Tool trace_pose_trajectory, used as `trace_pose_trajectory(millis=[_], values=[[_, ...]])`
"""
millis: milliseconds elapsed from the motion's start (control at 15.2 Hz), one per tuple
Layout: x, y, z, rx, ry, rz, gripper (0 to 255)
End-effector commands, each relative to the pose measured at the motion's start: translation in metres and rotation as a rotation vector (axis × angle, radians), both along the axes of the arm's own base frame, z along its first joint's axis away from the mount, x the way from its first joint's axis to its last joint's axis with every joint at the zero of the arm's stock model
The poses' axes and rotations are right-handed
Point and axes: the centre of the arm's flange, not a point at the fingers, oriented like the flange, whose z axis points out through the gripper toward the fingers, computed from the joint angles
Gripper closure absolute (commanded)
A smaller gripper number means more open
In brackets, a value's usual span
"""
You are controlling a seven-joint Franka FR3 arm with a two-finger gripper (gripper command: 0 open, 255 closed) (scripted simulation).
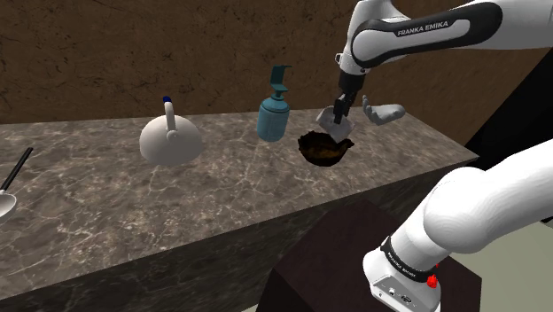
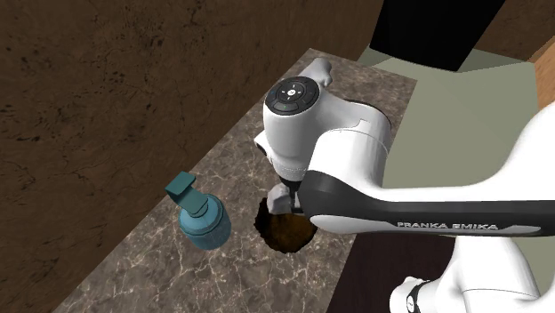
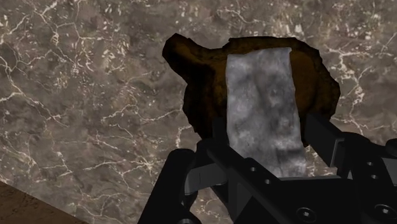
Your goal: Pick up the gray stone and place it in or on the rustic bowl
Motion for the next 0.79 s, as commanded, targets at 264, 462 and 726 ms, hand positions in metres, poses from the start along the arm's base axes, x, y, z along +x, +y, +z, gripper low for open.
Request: trace_pose_trajectory(millis=[264,462,726], values=[[-0.001,0.0,-0.036,0.0,-0.001,0.0,255],[-0.001,0.0,-0.036,0.0,-0.001,0.0,255],[-0.001,0.0,-0.036,0.0,-0.001,0.0,255]])
